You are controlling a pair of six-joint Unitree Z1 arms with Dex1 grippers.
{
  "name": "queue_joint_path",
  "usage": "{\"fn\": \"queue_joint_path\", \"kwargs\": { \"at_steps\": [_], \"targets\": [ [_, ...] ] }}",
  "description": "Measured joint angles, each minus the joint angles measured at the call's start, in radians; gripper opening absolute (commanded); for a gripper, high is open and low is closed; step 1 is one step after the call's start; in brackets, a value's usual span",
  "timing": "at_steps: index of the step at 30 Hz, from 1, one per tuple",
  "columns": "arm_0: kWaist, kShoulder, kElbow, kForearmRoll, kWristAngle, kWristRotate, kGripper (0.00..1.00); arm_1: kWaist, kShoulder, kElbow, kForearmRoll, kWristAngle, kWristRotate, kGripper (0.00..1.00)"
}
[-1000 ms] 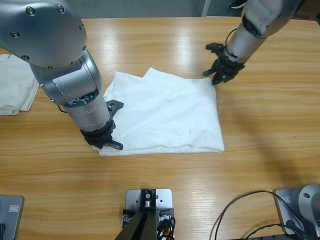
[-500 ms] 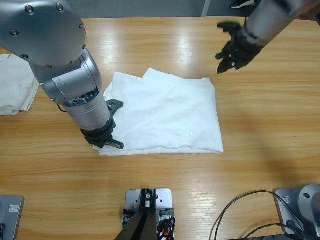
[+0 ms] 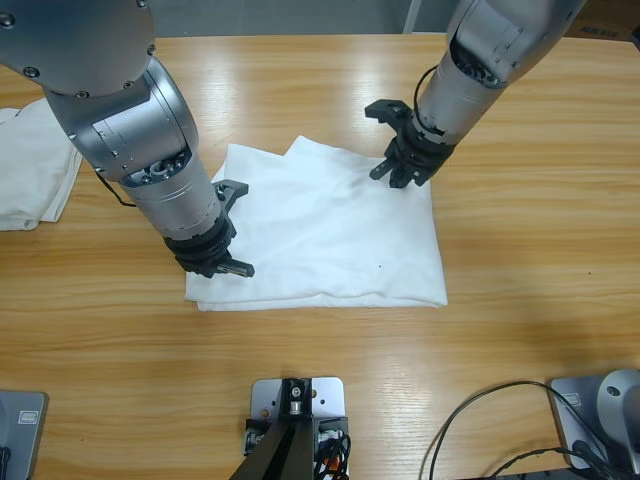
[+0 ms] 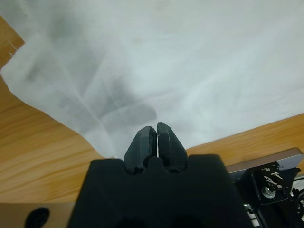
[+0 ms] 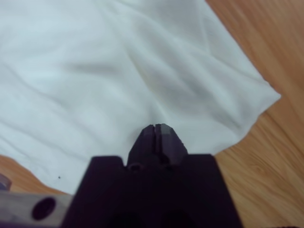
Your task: Fold clothes
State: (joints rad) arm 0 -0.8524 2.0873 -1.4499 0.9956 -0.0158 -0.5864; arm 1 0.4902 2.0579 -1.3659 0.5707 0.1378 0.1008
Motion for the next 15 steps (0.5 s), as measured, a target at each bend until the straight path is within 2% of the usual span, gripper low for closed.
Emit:
{"fn": "queue_joint_path", "kwargs": {
  "at_steps": [8, 15],
  "targets": [
    [0.0, 0.001, 0.008, -0.01, -0.019, 0.0, 0.0, 0.018, 0.024, 0.014, 0.003, 0.0, 0.02, 0.0],
    [-0.002, 0.001, 0.058, -0.024, -0.021, -0.005, 0.0, -0.04, 0.09, -0.038, -0.037, 0.002, -0.011, 0.0]
  ]
}}
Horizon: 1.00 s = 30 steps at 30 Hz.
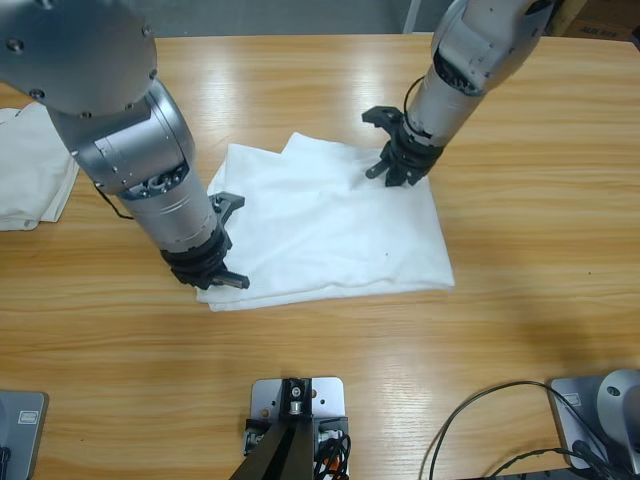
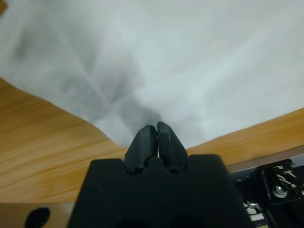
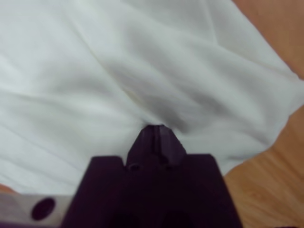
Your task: Fold clothes
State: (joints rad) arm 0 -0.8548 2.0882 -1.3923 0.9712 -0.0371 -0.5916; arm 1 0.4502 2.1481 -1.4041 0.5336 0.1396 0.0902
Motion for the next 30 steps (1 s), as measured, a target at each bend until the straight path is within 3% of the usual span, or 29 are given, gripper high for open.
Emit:
{"fn": "queue_joint_path", "kwargs": {
  "at_steps": [9, 10, 13, 14, 21, 25, 27, 30],
  "targets": [
    [-0.001, 0.0, 0.006, -0.015, -0.006, -0.003, 0.0, -0.069, 0.005, -0.021, -0.053, -0.032, 0.037, 0.023],
    [-0.001, 0.0, 0.006, -0.016, -0.006, -0.003, 0.0, -0.083, 0.005, -0.021, -0.056, -0.043, 0.038, 0.215],
    [-0.001, -0.001, 0.01, -0.018, -0.006, -0.004, 0.0, -0.139, 0.005, -0.021, -0.067, -0.052, 0.035, 0.956],
    [-0.001, -0.001, 0.013, -0.018, -0.006, -0.004, 0.0, -0.165, 0.005, -0.022, -0.07, -0.053, 0.033, 0.993],
    [-0.001, -0.017, 0.026, -0.02, -0.006, -0.008, 0.0, -0.217, -0.096, -0.042, -0.056, -0.054, 0.031, 1.0],
    [0.001, -0.072, 0.0, -0.013, -0.006, -0.028, 0.0, -0.217, -0.273, -0.053, 0.092, -0.051, 0.058, 1.0],
    [0.013, -0.122, -0.052, 0.006, -0.006, -0.036, 0.0, -0.221, -0.355, -0.033, 0.157, 0.004, 0.072, 1.0],
    [0.045, -0.187, -0.131, 0.047, -0.006, -0.052, 0.0, -0.271, -0.44, 0.124, 0.154, 0.18, 0.107, 1.0]
  ]
}}
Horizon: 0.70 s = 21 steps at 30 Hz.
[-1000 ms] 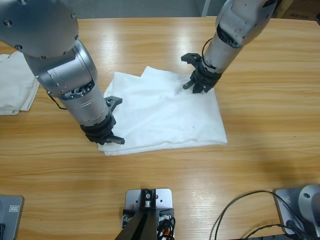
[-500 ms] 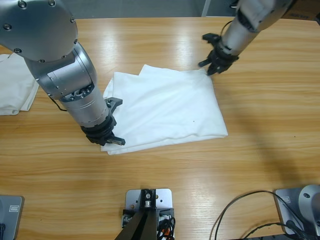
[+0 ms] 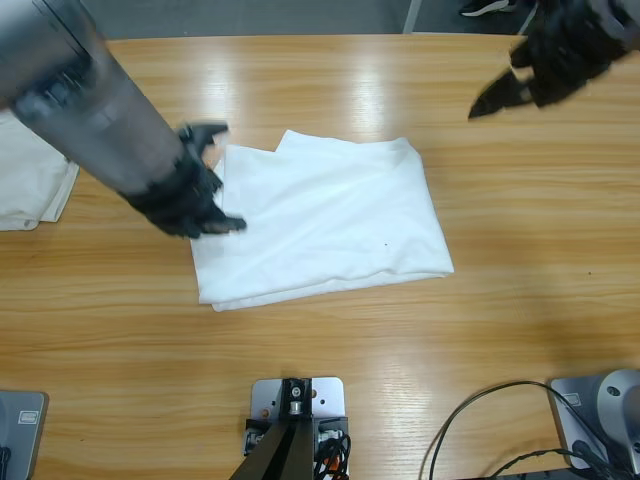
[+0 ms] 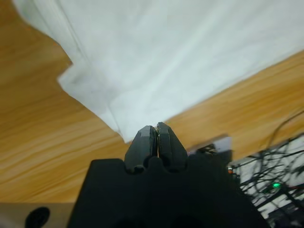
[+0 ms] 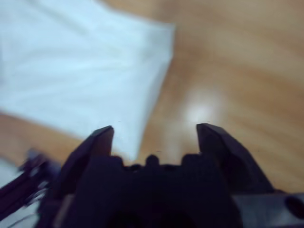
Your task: Fold clothes
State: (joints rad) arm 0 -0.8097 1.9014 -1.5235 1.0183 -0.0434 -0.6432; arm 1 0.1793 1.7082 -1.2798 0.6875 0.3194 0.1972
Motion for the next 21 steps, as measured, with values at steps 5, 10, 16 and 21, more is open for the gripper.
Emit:
{"fn": "queue_joint_path", "kwargs": {
  "at_steps": [5, 10, 16, 21],
  "targets": [
    [0.059, -0.015, -0.019, 0.018, 0.014, -0.025, 0.968, -0.111, -0.016, 0.341, -0.247, 0.255, 0.057, 1.0],
    [0.073, -0.015, -0.046, 0.018, 0.036, -0.033, 0.968, -0.208, 0.007, 0.467, -0.429, 0.42, 0.106, 1.0],
    [0.074, -0.015, -0.046, 0.018, 0.038, -0.048, 0.968, -0.229, 0.183, 0.537, -0.612, 0.49, 0.108, 1.0],
    [0.075, -0.015, -0.046, 0.018, 0.038, -0.085, 0.968, -0.229, 0.222, 0.589, -0.77, 0.51, 0.111, 1.0]
  ]
}}
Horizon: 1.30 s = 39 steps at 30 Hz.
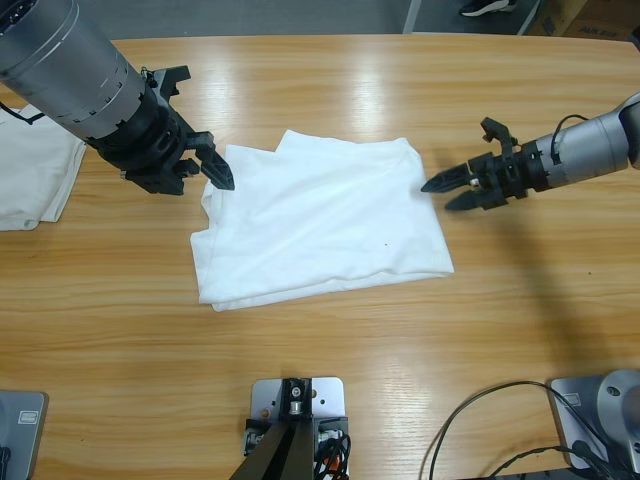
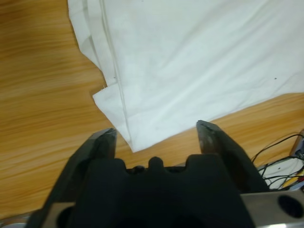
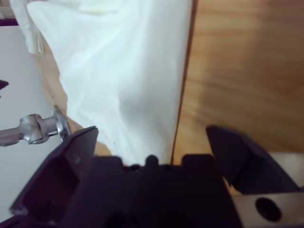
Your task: Fold clothes
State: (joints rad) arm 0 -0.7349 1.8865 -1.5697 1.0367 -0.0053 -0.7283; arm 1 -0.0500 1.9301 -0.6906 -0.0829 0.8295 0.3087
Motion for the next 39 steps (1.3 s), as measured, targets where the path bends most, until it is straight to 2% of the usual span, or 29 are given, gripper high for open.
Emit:
{"fn": "queue_joint_path", "kwargs": {
  "at_steps": [6, 7, 9, 10, 11, 13, 14, 22, 27, 30, 34, 39],
  "targets": [
    [0.0, 0.0, 0.008, 0.0, 0.0, -0.008, 0.968, 0.12, 0.019, 0.011, -0.146, 0.007, 0.096, 0.995],
    [0.0, 0.0, 0.011, 0.0, 0.0, -0.008, 0.968, 0.148, 0.025, 0.012, -0.174, 0.007, 0.12, 0.941],
    [0.0, 0.0, 0.025, 0.0, 0.0, -0.008, 0.968, 0.192, 0.037, 0.012, -0.222, 0.007, 0.162, 0.593],
    [0.0, 0.0, 0.034, 0.0, 0.0, -0.009, 0.968, 0.205, 0.041, 0.012, -0.236, 0.007, 0.175, 0.454],
    [0.0, 0.0, 0.04, 0.0, 0.0, -0.01, 0.968, 0.213, 0.046, 0.014, -0.251, 0.007, 0.183, 0.368],
    [0.0, 0.0, 0.047, 0.0, 0.0, -0.01, 0.968, 0.22, 0.059, 0.024, -0.283, 0.007, 0.191, 0.025],
    [0.0, 0.0, 0.051, 0.0, 0.0, -0.01, 0.968, 0.22, 0.064, 0.03, -0.299, 0.007, 0.191, 0.0],
    [0.0, -0.004, 0.084, 0.0, 0.0, -0.01, 0.968, 0.235, 0.099, 0.042, -0.333, -0.031, 0.102, 0.0],
    [0.0, -0.023, 0.112, 0.0, 0.0, -0.01, 0.968, 0.244, 0.083, 0.04, -0.269, -0.067, 0.082, 0.0],
    [0.0, -0.034, 0.121, 0.0, 0.0, -0.015, 0.968, 0.246, -0.002, 0.018, -0.082, -0.192, 0.034, 0.0],
    [0.0, -0.04, 0.129, 0.0, 0.0, -0.02, 0.968, 0.233, -0.087, -0.07, 0.271, -0.414, -0.046, 0.0],
    [0.0, -0.041, 0.141, 0.0, 0.0, -0.02, 0.968, 0.144, -0.118, -0.12, 0.515, -0.582, -0.076, 0.0]
  ]
}}
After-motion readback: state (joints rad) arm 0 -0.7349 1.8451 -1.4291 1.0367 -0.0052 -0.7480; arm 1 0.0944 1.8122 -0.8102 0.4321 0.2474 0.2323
